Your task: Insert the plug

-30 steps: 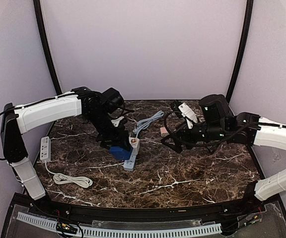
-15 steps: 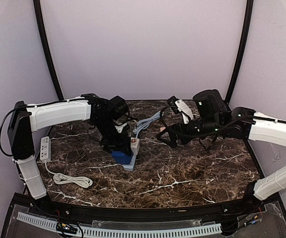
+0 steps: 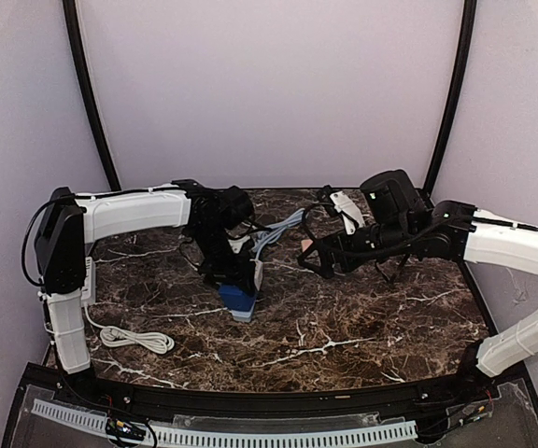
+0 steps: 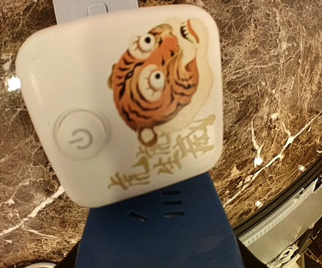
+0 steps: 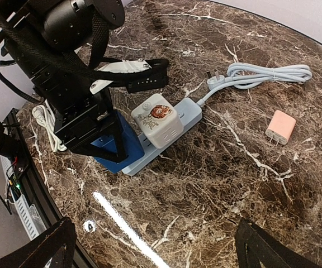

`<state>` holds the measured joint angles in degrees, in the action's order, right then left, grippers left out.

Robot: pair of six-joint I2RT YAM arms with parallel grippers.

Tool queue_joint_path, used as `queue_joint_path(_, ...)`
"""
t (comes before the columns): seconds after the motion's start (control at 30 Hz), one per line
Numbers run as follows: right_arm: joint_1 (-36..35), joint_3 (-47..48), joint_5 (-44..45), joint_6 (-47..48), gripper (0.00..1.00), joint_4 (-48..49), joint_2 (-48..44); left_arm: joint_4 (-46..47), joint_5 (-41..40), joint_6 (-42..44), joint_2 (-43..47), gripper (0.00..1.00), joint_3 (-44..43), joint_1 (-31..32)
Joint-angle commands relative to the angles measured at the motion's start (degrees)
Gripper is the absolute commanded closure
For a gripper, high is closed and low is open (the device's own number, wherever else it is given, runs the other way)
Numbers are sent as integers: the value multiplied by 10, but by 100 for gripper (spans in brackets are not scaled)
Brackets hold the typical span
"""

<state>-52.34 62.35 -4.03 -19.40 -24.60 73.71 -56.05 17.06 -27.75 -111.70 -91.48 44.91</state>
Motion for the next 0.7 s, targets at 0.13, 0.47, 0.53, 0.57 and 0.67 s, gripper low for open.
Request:
queue_joint_path(0.13, 6, 7, 5, -5, 1, -5, 12, -38, -6, 17, -6, 99, -29, 1)
queue_joint_path(0.47, 6, 10, -7, -6, 1, -5, 26, -61, -6, 24, -10, 99, -35, 1)
queue_joint_path(0.53, 6, 12, -11, -6, 1, -5, 29, -60, -6, 24, -11, 99, -38, 1)
queue_joint_path(0.57, 6, 13, -12, -7, 1, -5, 31, -60, -6, 24, -13, 99, -39, 1)
queue_joint_path(0.67, 6, 15, -14, -7, 1, -5, 33, -54, -3, 25, -19, 99, -44, 1)
